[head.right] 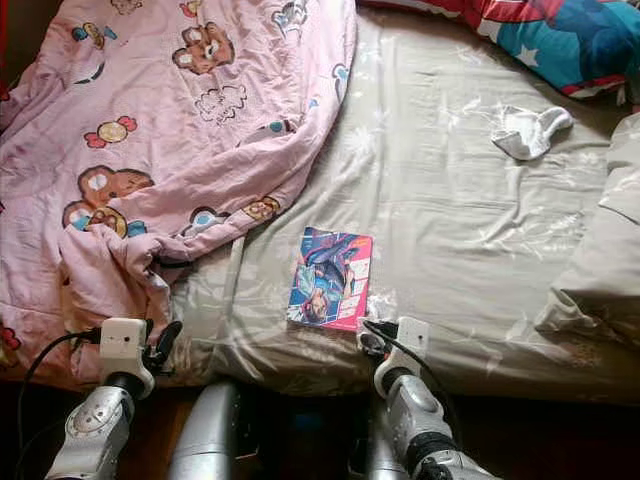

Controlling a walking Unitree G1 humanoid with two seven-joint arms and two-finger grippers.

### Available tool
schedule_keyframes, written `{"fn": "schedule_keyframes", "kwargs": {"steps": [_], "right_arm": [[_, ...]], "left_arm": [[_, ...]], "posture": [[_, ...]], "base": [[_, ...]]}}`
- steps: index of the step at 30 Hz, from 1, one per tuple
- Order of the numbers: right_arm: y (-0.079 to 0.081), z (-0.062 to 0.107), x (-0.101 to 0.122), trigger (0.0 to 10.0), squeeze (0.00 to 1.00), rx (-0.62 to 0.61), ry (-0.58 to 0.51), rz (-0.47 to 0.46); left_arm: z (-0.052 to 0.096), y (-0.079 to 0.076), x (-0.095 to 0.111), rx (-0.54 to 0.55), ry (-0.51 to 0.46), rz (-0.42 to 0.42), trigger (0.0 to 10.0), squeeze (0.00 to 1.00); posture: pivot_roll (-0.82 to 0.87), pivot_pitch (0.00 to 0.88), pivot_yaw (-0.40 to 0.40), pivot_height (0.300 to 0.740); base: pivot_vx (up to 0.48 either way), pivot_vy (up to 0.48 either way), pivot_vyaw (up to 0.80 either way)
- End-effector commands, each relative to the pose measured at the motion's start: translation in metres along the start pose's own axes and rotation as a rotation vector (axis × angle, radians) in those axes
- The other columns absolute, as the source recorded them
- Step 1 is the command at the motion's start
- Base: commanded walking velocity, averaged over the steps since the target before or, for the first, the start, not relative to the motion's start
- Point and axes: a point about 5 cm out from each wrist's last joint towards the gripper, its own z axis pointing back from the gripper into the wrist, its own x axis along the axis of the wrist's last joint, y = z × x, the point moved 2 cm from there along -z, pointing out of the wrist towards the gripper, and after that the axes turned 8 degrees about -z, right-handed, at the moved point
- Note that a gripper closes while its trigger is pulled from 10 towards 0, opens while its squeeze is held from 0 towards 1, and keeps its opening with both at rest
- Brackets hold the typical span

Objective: Clean up the room

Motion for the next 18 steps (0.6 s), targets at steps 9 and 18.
{"fn": "schedule_keyframes", "kwargs": {"steps": [9, 18], "right_arm": [[-0.011, 0.002, 0.004, 0.0, 0.0, -0.025, -0.003, -0.002], [-0.015, 0.002, 0.009, 0.0, 0.0, -0.035, -0.005, 0.01]], "left_arm": [[0.004, 0.001, -0.009, 0.014, 0.041, -0.004, 10.0, 0.0], [0.001, -0.001, -0.009, 0.024, 0.043, 0.006, 10.0, 0.0]], "posture": [[0.18, 0.321, -0.027, 0.631], [0.17, 0.305, -0.047, 0.631]], "base": [[0.0, 0.0, 0.0], [0.0, 0.0, 0.0]]}}
